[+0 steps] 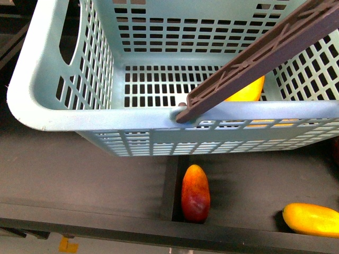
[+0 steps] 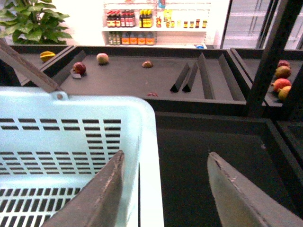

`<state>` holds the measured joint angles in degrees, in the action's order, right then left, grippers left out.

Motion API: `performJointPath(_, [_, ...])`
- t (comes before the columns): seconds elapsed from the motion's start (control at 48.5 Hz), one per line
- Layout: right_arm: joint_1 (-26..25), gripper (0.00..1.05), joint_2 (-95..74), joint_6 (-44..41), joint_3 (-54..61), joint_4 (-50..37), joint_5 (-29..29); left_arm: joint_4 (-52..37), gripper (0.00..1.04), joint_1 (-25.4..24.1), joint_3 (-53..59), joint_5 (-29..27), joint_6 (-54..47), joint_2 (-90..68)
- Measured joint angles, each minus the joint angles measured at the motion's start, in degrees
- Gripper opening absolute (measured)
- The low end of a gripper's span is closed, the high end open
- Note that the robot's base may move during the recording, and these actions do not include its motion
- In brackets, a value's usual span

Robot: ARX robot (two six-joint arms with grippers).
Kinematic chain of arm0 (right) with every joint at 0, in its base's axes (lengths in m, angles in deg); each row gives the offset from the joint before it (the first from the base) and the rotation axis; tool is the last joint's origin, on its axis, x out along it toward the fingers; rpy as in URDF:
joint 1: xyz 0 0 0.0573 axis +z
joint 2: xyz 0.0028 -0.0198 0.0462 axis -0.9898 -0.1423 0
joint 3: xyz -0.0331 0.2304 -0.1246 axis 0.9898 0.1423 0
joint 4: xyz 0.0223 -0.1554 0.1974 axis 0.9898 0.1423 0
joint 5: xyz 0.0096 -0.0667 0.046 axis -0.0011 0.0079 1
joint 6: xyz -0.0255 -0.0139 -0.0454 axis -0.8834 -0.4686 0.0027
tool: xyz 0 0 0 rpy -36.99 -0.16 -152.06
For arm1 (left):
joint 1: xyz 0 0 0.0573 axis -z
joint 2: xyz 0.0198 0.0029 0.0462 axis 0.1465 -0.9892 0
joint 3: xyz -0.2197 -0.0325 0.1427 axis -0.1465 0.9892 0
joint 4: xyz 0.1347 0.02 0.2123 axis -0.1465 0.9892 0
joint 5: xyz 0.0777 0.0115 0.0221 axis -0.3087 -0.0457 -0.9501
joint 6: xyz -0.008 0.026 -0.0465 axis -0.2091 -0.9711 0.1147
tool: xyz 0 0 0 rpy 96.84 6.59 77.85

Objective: Pick lemon and mango into basket

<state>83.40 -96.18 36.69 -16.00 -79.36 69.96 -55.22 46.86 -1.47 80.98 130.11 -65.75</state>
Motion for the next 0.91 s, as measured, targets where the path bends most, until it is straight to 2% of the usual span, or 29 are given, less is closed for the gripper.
performJointPath(0.33, [-1.51, 0.02, 9.22, 0.09, 11.28, -1.68, 0.09, 0.0, 0.05, 0.02, 0.0, 0.13, -0.04, 0.0])
performJointPath(0.556, [-1.51, 0.02, 15.69, 0.28, 16.17, -0.39, 0.26, 0.0, 0.05, -0.02, 0.0, -0.09, -0.09, 0.0])
performJointPath(0.906, [-1.51, 0.02, 29.94, 0.31, 22.23, 7.91, 0.26, 0.0, 0.05, 0.0, 0.0, -0.02, -0.04, 0.0])
